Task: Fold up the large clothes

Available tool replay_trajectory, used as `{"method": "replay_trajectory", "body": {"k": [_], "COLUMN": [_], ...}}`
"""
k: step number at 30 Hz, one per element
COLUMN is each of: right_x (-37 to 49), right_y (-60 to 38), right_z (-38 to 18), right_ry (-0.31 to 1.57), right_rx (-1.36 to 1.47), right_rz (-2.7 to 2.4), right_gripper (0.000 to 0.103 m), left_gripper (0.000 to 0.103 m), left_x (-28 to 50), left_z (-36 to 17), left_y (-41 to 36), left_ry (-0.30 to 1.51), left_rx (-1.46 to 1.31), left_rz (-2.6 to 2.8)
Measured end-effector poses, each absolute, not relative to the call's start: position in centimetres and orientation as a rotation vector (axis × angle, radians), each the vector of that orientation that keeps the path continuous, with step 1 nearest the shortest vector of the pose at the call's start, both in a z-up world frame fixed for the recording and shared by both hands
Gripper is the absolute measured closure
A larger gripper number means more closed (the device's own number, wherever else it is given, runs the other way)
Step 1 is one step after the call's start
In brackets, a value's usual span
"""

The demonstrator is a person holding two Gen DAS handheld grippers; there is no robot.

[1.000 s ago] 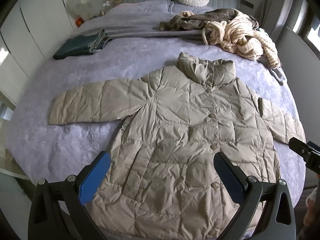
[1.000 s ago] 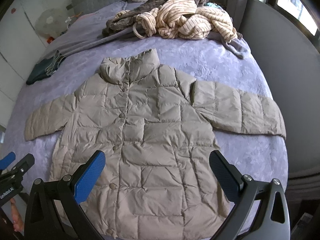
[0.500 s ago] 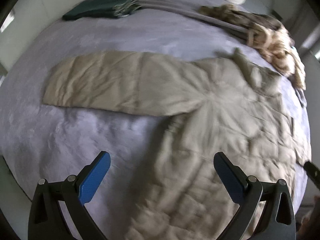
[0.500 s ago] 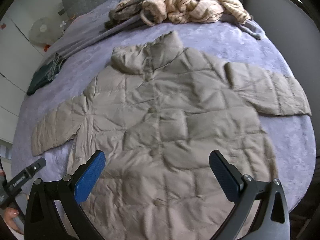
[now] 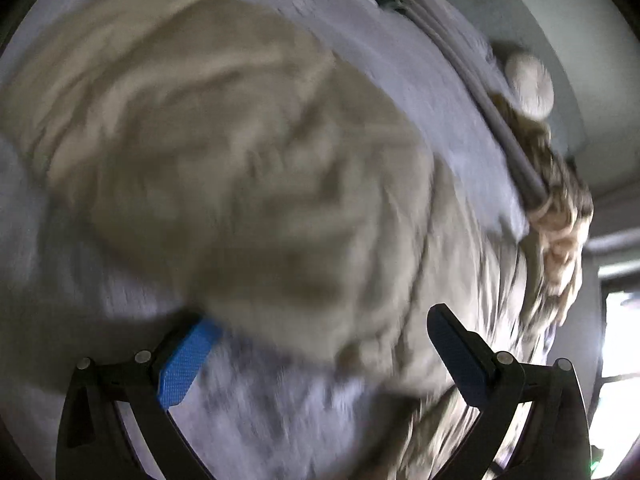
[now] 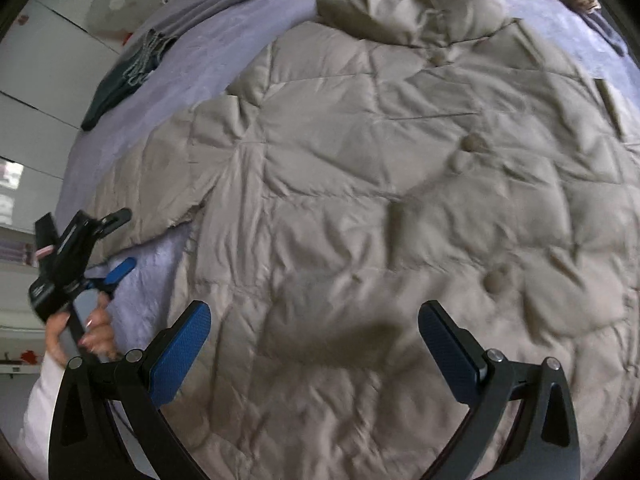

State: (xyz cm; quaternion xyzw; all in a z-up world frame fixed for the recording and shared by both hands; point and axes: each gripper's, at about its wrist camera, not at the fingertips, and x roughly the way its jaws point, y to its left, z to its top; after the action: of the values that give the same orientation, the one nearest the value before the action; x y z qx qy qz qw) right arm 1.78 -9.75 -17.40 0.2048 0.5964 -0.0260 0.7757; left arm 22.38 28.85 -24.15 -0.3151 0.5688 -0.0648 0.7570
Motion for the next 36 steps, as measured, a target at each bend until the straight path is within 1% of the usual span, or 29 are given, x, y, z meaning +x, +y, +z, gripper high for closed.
{"method": "replay_trajectory", "body": {"k": [6,7,8,9,10,11,13,14,15,17,22,25,30,34,36], "right_x": [4.8,5.5,6.1,6.9,7.5,8.1,9.7,10.2,10.9,12.4,14.6,15.3,15.2,13.7,11.9], "right_y": [-9.0,-8.9,-8.8,-8.7,-8.6,-8.4,-8.0,-7.8,-7.6,-7.1,-5.7,-4.7,-4.8,-6.8,-9.6], "right_z": [-18.6,-18.6,-18.6,-18.6,-18.5,-18.4,-18.4,-18.4,-18.6,-19.6,-22.1,-24.5,-27.0,-25.8,-24.6], "right_ry": [1.241,1.232,1.223,1.213,1.206,1.195,1.165,1.151,1.142,1.169,1.158,1.202,1.254,1.263,1.238], "right_rx": [0.458,0.464,0.47,0.477,0.484,0.492,0.515,0.528,0.546,0.597,0.687,0.742,0.791,0.831,0.825], "right_rz": [-0.004,0.006,0.013,0.019,0.025,0.032,0.04,0.042,0.045,0.052,0.131,0.182,0.206,0.278,0.27], "right_gripper": [0.0,0.0,0.0,0.0,0.0,0.0,0.002,0.018,0.055,0.098,0.098,0.098,0.1,0.1,0.1], "left_gripper": [0.0,0.006,0.032,0.052,0.089,0.094,0.094,0.094,0.094,0.094,0.094,0.095,0.095,0.095,0.095], "left_x": [26.9,27.7,28.2,28.7,29.0,29.3,29.0,28.8,28.4,27.8,25.7,24.8,23.5,22.1,21.0], "left_z": [-23.5,-23.7,-23.8,-23.9,-24.0,-23.7,-21.8,-20.7,-19.4,-17.0,-11.5,-8.8,-6.0,-5.2,-5.5], "left_y": [31.5,31.7,31.8,31.8,32.0,32.1,31.9,31.7,31.2,30.2,28.0,24.8,15.7,7.8,3.3], "left_ry": [1.122,1.114,1.114,1.12,1.12,1.115,1.071,1.045,1.019,0.972,0.865,0.826,0.81,0.816,0.831], "left_rx": [-0.652,-0.634,-0.624,-0.613,-0.624,-0.65,-0.579,-0.534,-0.493,-0.423,-0.311,-0.28,-0.224,-0.158,-0.1], "left_rz": [-0.071,-0.044,-0.03,-0.022,-0.061,-0.104,-0.099,-0.11,-0.124,-0.167,-0.294,-0.397,-0.576,-0.675,-0.709]}}
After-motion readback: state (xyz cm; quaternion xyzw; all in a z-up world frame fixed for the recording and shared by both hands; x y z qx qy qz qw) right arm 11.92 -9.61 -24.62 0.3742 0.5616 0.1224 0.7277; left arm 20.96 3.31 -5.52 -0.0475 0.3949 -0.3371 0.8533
